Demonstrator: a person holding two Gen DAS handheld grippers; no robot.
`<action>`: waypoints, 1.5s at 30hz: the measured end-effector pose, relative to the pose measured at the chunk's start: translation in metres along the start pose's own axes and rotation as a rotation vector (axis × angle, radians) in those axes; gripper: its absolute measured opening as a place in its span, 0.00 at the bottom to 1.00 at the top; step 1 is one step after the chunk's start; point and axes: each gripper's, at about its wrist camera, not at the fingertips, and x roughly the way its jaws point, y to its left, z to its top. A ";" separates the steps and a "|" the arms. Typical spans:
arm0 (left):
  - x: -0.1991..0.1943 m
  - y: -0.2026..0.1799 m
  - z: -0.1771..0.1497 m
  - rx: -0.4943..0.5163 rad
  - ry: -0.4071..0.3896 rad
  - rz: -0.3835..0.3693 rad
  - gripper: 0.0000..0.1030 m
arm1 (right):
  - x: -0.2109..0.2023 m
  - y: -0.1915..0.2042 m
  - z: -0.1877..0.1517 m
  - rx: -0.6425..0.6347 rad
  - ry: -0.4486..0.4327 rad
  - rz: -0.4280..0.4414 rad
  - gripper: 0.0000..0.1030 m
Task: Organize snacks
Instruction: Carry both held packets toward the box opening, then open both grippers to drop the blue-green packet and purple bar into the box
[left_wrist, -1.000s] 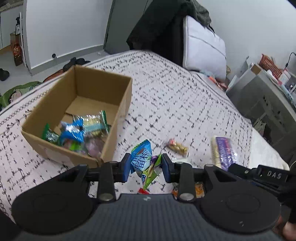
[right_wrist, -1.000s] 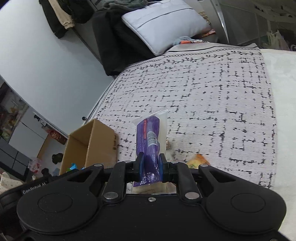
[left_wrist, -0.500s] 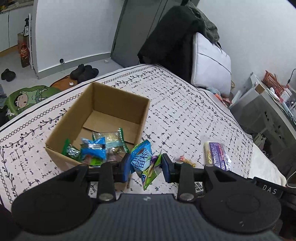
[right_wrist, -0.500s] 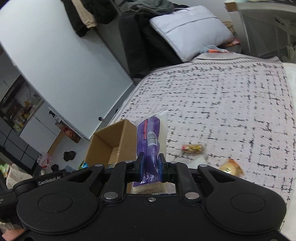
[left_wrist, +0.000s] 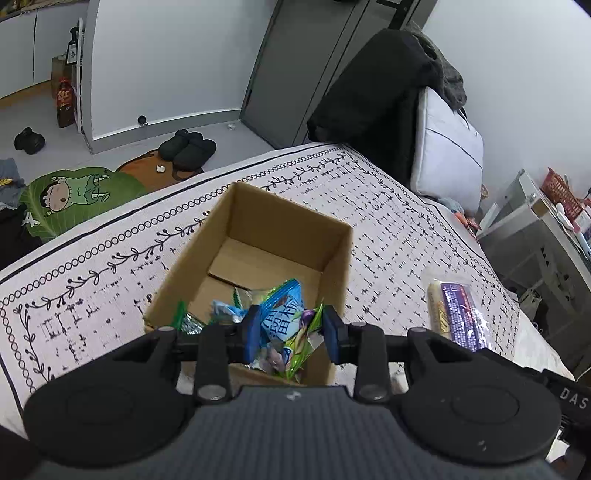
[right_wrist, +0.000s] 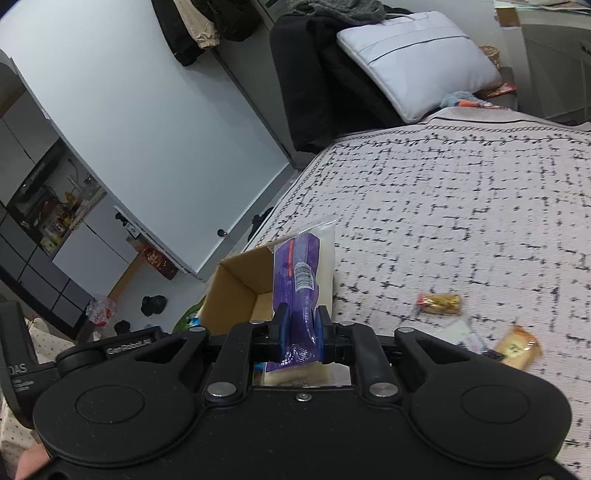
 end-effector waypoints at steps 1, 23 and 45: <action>0.002 0.003 0.002 -0.002 0.001 -0.002 0.33 | 0.003 0.002 0.000 0.002 0.001 0.006 0.14; 0.066 0.045 0.025 -0.026 0.075 0.010 0.33 | 0.093 0.023 0.008 0.068 0.050 0.050 0.14; 0.077 0.049 0.039 -0.016 0.070 0.045 0.60 | 0.070 0.033 0.004 0.031 0.026 0.026 0.55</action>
